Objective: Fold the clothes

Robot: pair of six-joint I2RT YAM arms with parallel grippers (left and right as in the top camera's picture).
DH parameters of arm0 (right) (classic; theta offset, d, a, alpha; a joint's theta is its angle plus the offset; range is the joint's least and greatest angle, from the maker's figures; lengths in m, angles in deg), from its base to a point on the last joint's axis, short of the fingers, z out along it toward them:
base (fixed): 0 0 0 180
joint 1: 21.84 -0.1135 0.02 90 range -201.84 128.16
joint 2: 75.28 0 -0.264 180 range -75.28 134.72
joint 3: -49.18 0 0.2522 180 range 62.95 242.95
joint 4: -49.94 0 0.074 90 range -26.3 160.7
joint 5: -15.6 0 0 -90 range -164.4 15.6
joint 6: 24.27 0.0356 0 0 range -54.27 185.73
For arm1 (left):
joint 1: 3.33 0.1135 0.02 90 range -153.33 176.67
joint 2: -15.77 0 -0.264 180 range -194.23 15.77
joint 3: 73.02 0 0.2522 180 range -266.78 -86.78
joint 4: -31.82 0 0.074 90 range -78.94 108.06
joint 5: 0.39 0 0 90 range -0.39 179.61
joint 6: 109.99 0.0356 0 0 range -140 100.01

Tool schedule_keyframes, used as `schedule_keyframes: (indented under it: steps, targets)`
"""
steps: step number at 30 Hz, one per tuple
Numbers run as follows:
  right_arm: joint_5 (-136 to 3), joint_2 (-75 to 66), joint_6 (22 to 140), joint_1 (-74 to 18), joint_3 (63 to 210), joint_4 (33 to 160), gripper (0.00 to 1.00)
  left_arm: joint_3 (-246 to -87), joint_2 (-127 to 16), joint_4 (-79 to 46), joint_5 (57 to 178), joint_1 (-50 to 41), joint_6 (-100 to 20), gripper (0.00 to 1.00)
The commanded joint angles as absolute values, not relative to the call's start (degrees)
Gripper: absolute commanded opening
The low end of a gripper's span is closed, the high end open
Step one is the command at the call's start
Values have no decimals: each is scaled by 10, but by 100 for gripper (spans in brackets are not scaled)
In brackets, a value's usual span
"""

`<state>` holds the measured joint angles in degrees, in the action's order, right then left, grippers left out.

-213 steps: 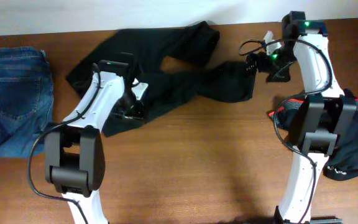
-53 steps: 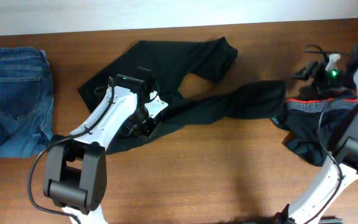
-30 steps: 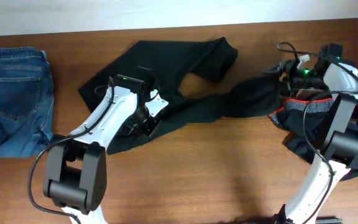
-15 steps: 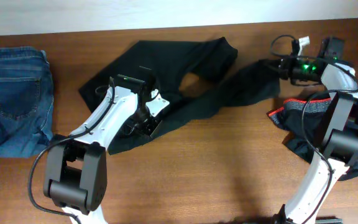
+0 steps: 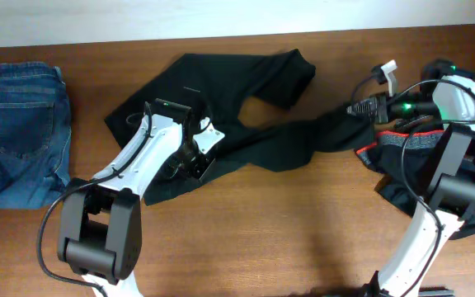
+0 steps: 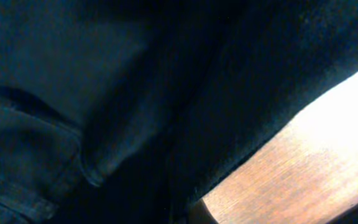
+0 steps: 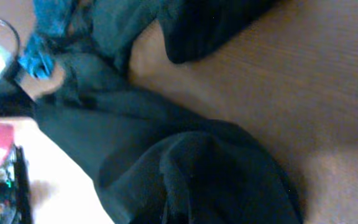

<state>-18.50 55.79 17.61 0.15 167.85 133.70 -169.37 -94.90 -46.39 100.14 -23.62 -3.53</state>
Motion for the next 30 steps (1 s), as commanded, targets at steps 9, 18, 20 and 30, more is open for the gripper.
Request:
schedule_keyframes:
  steps: [9, 18, 20, 30]
  targets:
    - [-250, 553, 397, 49, 1742, 1266, 98, -1693, -930, -442, 1052, -239, -39, 56]
    - [-272, 553, 425, -20, 1959, 1330, 99, -1794, -929, -439, 1053, -234, -50, 92]
    - [-288, 553, 425, -57, 1982, 1333, 99, -1834, -930, -435, 1053, -225, -72, 95]
    - [-430, 555, 631, -196, 1977, 1175, 99, -1860, -949, -348, 1053, -150, -89, 99]
